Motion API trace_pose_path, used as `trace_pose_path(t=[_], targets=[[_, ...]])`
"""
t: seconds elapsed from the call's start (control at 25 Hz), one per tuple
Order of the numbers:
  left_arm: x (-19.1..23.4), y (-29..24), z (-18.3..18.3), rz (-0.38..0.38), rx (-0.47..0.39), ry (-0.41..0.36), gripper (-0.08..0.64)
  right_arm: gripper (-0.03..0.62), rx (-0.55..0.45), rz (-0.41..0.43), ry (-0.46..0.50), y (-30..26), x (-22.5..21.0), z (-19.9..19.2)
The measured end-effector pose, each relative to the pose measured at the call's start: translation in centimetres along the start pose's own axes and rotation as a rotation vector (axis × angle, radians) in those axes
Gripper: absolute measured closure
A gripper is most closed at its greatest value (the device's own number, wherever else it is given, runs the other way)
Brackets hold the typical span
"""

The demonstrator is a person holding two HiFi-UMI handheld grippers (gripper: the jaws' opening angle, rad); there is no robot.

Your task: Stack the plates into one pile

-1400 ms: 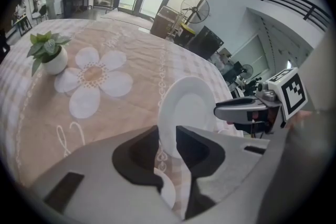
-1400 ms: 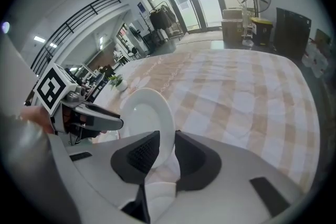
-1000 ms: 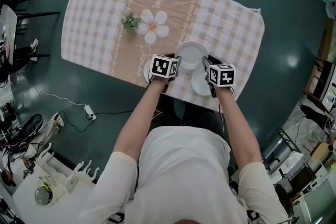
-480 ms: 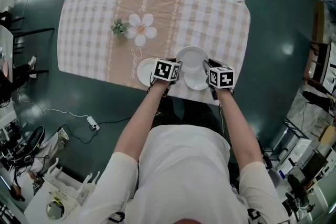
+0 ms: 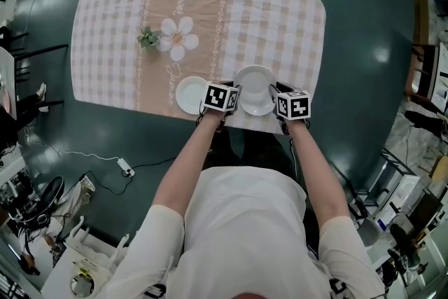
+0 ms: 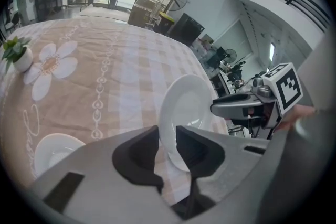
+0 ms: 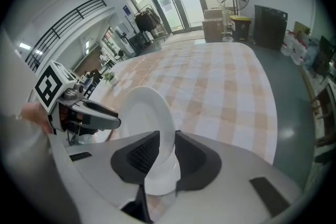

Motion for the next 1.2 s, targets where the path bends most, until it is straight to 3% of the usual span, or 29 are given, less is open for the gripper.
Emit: trace_pose_path(t=[0.76,1.04,1.2], targets=[[-1.0,-2.8,-2.8,-0.025,0.01,0.01,0.466,0.483,0.106,0.021,0.038,-0.7,-1.7,-5.2],[-1.3,-3.6,-4.4,0.002,0.061,-0.089,0.459,0.483,0.139,0.031,0.128,-0.9,-1.7,-6.5],[-1.3,-3.8,-5.0,0.008,0.06,-0.094,0.443,0.483,0.143,0.018,0.172,-0.8,-1.8,-6.7]])
Point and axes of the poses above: the fingertips, and each gripper's own axes: y backward along the fingers, x to its left, z out of its top, the point moved 2 cm from there along y, backward along the fingers, and after that the axes turned 6 degrees about -z, right-handed, at the moved point
